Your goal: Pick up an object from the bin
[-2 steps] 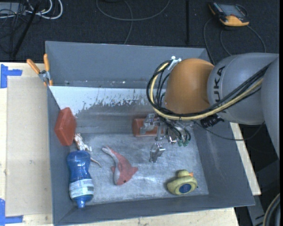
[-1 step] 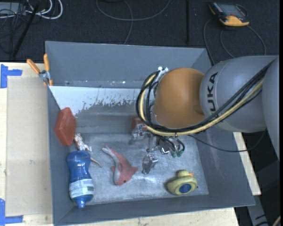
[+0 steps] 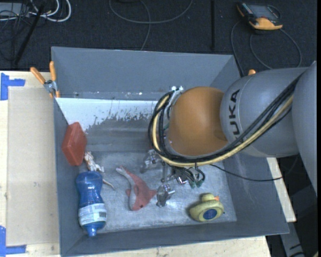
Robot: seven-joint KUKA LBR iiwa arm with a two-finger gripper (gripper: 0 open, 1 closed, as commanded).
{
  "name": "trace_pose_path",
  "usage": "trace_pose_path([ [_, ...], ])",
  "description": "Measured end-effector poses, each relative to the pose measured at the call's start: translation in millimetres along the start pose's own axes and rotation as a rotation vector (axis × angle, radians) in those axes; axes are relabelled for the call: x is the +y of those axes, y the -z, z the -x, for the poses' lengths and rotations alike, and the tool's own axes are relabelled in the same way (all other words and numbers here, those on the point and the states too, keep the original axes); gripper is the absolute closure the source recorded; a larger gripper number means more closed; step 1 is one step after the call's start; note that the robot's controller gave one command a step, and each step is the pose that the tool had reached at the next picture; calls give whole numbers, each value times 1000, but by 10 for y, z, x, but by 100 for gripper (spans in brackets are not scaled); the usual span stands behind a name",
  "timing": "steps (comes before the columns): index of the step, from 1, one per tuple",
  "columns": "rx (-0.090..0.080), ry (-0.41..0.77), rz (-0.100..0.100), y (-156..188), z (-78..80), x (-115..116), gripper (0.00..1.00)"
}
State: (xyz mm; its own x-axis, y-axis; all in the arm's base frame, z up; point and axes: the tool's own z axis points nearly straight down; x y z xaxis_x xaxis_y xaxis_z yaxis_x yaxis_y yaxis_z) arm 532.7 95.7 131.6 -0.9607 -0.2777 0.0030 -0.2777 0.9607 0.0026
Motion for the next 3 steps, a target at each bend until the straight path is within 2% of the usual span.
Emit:
trace_pose_path([
  [1,-8,-52,-4,-425,-124,348,0],
  [2,-12,-36,3,-567,99,394,100],
  [3,-12,-36,3,-567,98,393,100],
])
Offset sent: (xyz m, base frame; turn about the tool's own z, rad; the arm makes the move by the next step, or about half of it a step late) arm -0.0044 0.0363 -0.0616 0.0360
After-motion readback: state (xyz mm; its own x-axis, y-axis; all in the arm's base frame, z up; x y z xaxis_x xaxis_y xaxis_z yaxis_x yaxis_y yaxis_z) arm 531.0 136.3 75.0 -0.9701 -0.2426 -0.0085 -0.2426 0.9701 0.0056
